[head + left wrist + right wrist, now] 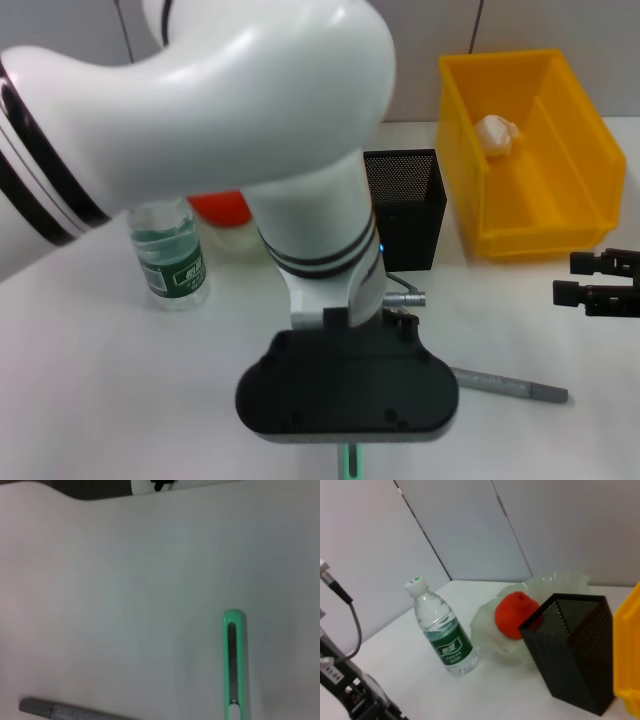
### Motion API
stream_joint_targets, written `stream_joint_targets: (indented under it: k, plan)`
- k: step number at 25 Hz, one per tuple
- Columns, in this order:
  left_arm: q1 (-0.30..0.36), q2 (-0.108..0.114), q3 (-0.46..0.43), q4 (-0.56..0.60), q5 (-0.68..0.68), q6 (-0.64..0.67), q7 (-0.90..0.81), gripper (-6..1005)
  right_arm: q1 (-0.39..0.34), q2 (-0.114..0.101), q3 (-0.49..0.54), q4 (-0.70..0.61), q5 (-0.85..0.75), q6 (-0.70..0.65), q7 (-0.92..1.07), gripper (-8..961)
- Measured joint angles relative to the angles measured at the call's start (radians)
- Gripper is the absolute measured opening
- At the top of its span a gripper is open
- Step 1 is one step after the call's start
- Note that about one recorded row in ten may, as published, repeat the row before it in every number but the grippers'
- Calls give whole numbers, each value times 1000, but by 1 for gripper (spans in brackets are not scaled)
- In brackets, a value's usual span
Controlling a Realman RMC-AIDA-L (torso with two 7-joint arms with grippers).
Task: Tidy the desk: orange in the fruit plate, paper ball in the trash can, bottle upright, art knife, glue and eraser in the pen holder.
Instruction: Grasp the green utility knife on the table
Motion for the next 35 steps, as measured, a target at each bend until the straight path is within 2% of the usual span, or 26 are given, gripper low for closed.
stream_joint_targets:
  k: [2, 7, 12, 19, 25, 31, 35]
  plan:
    - [-3, 0, 27, -1, 3, -20, -19, 780, -2, -1, 6, 0, 1, 1, -7, 827]
    - [-10, 0, 74, 7, 4, -27, -55, 676, -4, -1, 0, -12, 0, -22, -12, 826]
    - [-11, 0, 152, 17, 19, -73, -103, 681, -4, 1, -3, -12, -5, -18, -34, 826]
    - [-26, 0, 195, 17, 12, -111, -115, 680, 1, 2, -5, -14, -8, -24, -35, 826]
    - [-37, 0, 200, 8, 1, -114, -119, 678, -4, 0, -5, -14, -9, -25, -36, 826]
    - [-128, 0, 160, -147, -116, -140, -129, 677, -4, 0, -5, -16, -10, -26, -38, 826]
    - [-144, 0, 142, -178, -137, -141, -130, 676, 2, 2, -5, -17, -11, -27, -38, 826]
